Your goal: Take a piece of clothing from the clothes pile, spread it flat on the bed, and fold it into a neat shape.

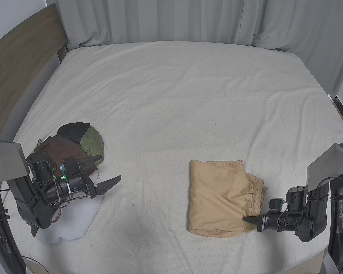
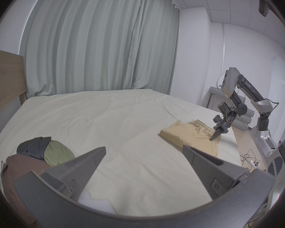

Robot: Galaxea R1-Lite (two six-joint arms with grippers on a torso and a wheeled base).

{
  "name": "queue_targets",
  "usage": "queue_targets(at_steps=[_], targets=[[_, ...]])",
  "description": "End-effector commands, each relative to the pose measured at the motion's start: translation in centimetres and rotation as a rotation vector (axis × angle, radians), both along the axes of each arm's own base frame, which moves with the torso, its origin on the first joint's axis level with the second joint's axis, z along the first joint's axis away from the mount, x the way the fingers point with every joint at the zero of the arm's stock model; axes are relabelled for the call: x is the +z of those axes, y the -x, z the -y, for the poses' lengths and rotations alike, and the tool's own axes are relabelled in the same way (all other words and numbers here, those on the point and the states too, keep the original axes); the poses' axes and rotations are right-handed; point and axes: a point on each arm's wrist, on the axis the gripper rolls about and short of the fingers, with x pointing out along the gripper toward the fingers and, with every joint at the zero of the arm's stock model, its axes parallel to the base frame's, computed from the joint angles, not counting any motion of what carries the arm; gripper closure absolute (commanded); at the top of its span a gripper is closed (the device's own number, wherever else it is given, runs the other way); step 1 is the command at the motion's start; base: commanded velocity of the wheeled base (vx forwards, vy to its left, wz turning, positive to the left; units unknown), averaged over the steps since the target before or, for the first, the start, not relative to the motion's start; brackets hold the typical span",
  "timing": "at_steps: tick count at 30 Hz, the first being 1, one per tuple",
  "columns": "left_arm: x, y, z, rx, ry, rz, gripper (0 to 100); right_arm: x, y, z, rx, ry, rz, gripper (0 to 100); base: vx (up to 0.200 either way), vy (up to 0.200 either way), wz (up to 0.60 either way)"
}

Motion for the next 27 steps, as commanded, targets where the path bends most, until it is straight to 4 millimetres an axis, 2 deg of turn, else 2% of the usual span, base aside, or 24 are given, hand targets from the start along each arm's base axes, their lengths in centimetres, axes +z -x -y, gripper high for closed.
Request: queue_targets(at_steps=[1, 6, 18, 27], targets=[[0.0, 0.0, 0.0, 0.001, 0.000, 0.002, 0, 0.1, 0.0, -0.1, 0.002, 0.000, 0.004, 100, 0.000, 0.000, 0.00], [0.0, 0.0, 0.0, -0.001, 0.000, 0.002, 0, 0.3, 0.0, -0.3, 0.013, -0.002, 0.013, 100, 0.000, 0.000, 0.00], [0.0, 0.0, 0.0, -0.001, 0.000, 0.000, 0, 4.4, 0.6, -0.9, 0.118, -0.088, 0.122, 100, 0.000, 0.000, 0.00], [0.1, 0.0, 0.0, 0.001, 0.000, 0.002, 0, 5.9, 0.8, -1.3, 0.174, -0.120, 0.171, 100, 0.000, 0.000, 0.00]])
